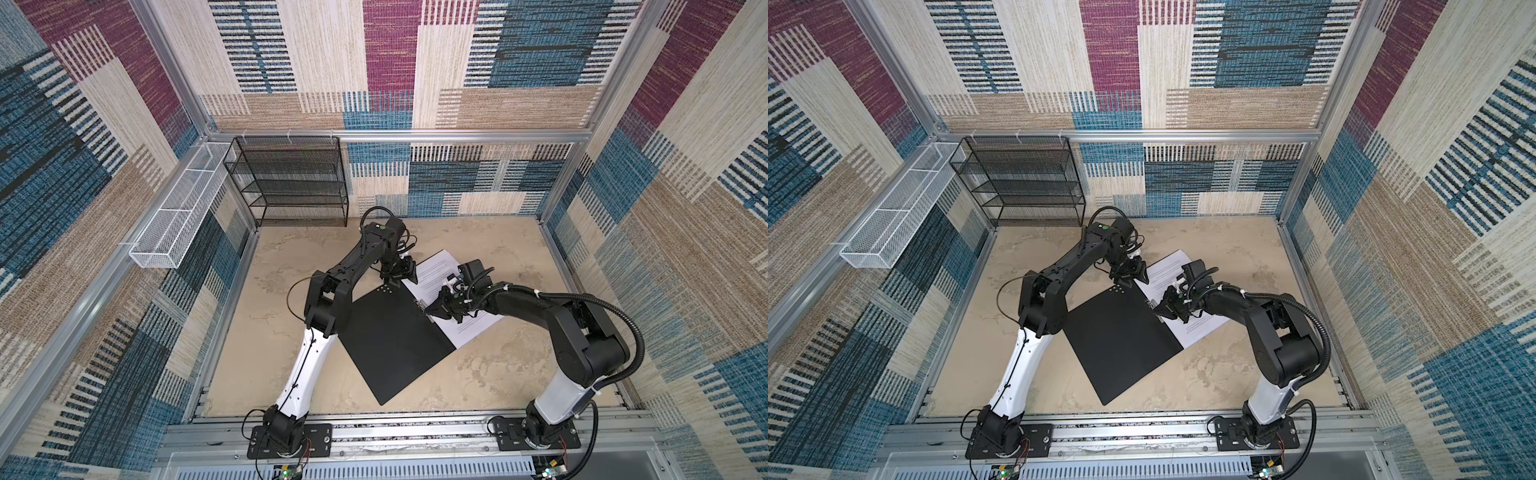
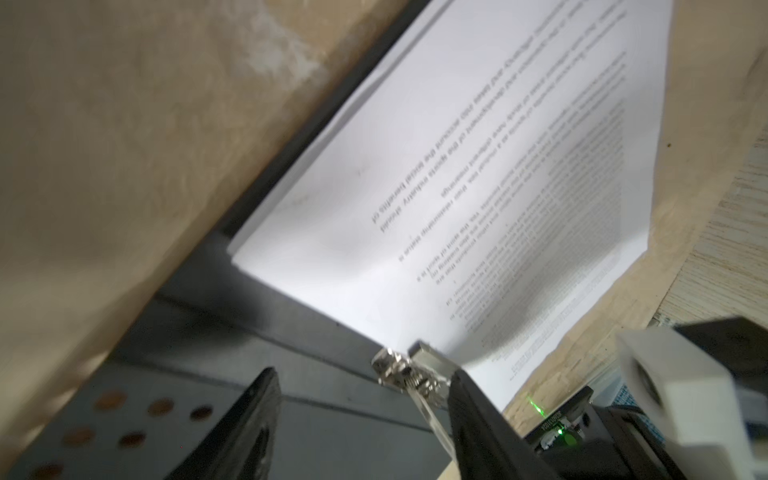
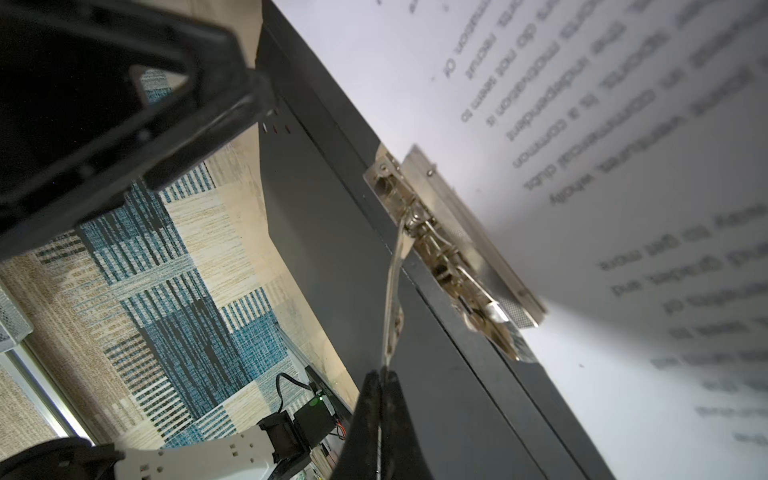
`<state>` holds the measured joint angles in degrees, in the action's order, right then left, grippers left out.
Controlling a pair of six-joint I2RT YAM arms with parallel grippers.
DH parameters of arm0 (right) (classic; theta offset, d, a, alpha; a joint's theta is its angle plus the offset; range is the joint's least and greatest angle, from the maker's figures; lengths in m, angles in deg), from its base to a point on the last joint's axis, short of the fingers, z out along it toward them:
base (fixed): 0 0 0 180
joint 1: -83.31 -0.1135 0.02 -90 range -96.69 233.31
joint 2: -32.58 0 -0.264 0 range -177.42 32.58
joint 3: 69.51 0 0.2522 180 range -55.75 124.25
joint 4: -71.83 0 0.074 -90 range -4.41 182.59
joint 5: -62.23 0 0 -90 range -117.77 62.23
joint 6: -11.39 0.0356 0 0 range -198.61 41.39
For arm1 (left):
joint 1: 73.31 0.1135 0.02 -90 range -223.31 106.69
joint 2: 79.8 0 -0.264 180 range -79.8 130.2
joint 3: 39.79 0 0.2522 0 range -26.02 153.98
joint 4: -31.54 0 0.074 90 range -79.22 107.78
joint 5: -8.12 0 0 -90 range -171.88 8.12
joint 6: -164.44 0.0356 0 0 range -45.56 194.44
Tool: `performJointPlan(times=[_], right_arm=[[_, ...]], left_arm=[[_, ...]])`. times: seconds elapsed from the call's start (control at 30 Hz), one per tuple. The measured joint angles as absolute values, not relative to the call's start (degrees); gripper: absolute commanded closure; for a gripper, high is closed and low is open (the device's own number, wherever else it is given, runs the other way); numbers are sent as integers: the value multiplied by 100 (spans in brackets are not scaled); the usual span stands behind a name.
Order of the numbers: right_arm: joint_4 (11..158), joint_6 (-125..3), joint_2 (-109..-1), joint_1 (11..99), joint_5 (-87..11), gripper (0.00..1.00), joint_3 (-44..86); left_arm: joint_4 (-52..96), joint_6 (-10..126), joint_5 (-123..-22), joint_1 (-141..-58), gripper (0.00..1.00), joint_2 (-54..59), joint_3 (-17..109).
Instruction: Put the files into the folder
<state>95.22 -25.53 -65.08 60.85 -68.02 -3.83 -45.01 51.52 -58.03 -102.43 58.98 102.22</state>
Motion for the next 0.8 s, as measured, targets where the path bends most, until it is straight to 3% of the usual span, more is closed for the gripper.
performJointPlan(times=[0.2, 0.37, 0.53, 0.8], right_arm=[[8739, -1736, -6414, 5928, -6638, 100, -678], [8326, -1297, -6550, 5932, -6504, 100, -545], [7906, -1004, -6845, 5928, -6356, 100, -388], [7301, -304, -6714, 5845, -6039, 100, -862]], left_arm=[[-3543, 4798, -6067, -10232, 30, 3603, 7033], [-2971, 4387, -5982, -10243, 30, 2523, 5053], [-2597, 4160, -5814, -10329, 29, 2160, 4275], [-2374, 3931, -6216, -10315, 29, 2147, 4087]])
